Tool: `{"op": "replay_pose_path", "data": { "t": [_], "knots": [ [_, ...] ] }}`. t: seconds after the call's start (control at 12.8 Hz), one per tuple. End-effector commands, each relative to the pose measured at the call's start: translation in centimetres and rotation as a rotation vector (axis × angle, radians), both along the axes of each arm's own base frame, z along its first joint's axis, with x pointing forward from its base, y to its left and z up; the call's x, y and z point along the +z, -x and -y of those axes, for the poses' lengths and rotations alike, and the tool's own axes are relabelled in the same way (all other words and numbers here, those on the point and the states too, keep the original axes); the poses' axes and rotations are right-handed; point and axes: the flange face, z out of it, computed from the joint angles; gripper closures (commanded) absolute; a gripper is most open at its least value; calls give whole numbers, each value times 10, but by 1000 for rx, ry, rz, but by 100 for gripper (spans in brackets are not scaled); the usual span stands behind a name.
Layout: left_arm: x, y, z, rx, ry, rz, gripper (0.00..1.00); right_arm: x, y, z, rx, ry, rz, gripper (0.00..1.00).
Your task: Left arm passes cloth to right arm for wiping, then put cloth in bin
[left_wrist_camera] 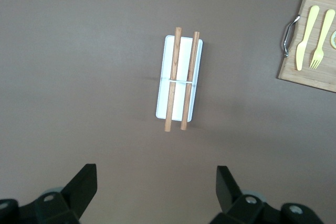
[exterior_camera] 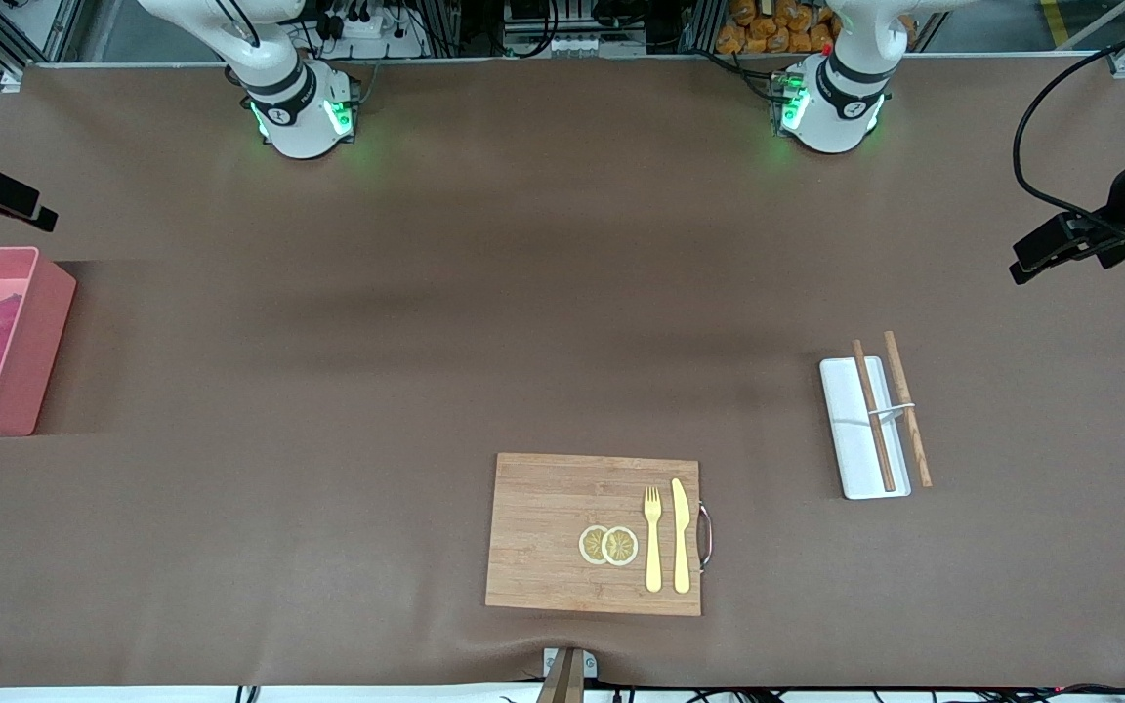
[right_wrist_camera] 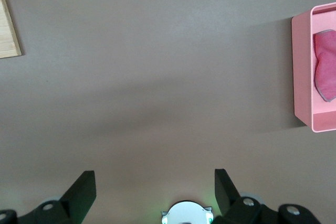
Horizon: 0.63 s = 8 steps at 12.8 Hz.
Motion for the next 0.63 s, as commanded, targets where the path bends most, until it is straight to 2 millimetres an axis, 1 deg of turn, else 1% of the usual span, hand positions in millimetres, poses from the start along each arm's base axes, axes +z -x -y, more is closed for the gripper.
{"op": "replay_pose_path", "data": {
  "t": [0.0,0.16,0.23,0.55],
  "knots": [
    [10,3,-1,-14,0,8,0,7,6,3,34,-6,3,0],
    [13,5,-1,-13,8,-12,0,8,6,7,46,9,4,0],
    [18,6,-2,-11,9,-10,0,7,6,8,44,12,2,0],
    [22,11,-1,-15,0,-28,0,8,7,11,41,12,3,0]
  ]
}}
